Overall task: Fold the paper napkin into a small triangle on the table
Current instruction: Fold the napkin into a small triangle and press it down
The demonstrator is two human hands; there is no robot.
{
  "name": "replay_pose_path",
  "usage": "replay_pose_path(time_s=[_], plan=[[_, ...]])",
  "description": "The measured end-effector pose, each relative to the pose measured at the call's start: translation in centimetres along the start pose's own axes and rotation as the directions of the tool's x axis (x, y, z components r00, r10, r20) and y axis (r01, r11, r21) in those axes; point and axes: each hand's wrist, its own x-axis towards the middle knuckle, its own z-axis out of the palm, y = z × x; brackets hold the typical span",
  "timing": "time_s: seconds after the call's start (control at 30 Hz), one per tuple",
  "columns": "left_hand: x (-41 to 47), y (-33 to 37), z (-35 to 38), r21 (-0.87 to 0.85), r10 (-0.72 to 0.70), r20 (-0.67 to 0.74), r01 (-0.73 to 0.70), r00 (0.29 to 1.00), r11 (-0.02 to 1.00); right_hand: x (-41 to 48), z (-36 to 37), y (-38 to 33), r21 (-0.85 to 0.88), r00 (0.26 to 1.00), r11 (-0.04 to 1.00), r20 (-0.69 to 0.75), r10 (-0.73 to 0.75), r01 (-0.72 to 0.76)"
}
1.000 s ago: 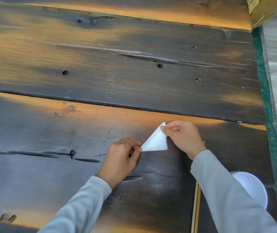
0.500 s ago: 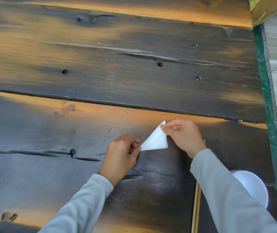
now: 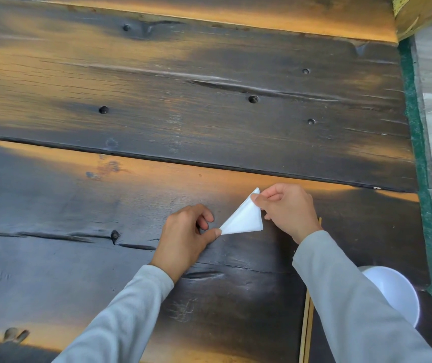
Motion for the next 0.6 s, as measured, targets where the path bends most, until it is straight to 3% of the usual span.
replay_pose_path(time_s=[0.27, 0.4, 0.5, 0.6], plan=[[0.3, 0.0, -0.3, -0.003, -0.011, 0.032, 0.012, 0.999, 1.0, 0.3, -0.5, -0.8, -0.009, 0.999, 0.999, 0.01, 0.048, -0.048], [1.7, 0.3, -1.2, 0.021, -0.009, 0.165, 0.005, 0.986, 1.0, 0.4, -0.6, -1.2, 0.001, 0.996, 0.997, 0.043, 0.083, -0.083], [3.9, 1.0, -2.2, 0.127, 0.189, 0.284, -0.233, 0.94, 0.964, 0.4, -0.8, -1.2, 0.021, 0.994, 0.995, 0.05, 0.094, -0.095], [5.9, 1.8, -2.8, 0.27, 0.384, 0.404, -0.509, 0.83, 0.817, 0.3, -0.8, -1.2, 0.036, 0.994, 0.995, 0.051, 0.092, -0.094]])
